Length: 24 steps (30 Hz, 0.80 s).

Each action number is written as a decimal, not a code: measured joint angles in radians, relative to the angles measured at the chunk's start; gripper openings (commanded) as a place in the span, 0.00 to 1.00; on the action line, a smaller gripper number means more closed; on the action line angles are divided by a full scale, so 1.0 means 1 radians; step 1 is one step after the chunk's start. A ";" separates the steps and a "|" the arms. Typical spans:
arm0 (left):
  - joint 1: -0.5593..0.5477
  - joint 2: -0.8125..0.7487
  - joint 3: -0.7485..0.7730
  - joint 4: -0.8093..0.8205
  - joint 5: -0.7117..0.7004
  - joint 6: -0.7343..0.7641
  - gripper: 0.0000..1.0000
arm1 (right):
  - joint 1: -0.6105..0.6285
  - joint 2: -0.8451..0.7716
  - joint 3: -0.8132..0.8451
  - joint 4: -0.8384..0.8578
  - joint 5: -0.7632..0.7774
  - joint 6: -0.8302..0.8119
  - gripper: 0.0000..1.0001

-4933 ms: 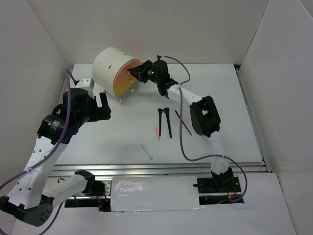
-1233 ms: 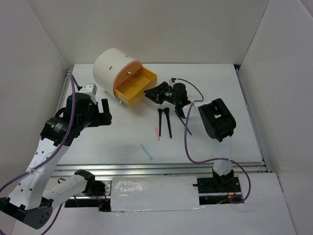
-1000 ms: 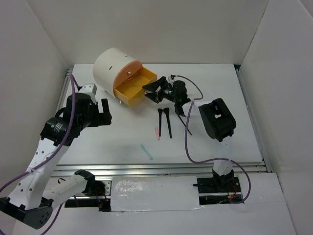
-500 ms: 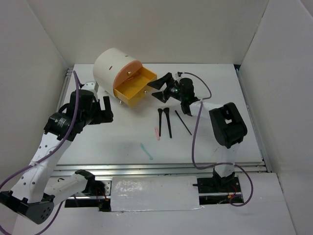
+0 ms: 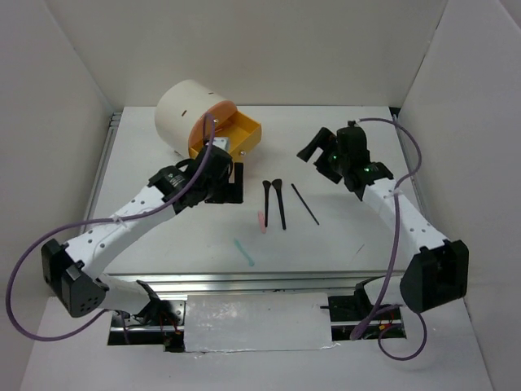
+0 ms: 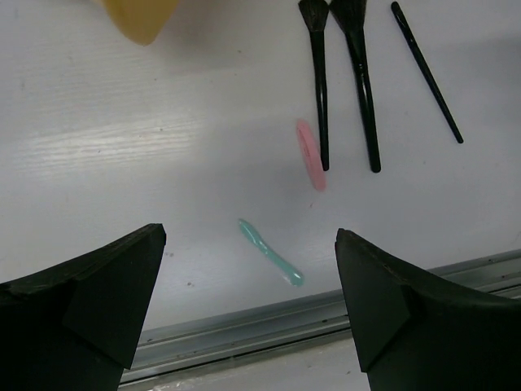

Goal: Organize the makeup

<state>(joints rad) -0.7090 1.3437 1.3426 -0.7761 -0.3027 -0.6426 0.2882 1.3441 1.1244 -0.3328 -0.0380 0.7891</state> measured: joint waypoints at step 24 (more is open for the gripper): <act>-0.061 0.803 0.335 0.275 -0.060 -0.068 0.71 | -0.045 -0.717 -0.143 -0.401 -0.141 -0.052 0.83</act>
<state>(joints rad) -0.7696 2.1471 1.6775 -0.5007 -0.3630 -0.7109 0.2436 0.6273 0.9810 -0.7338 -0.1787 0.7368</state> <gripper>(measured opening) 0.738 0.833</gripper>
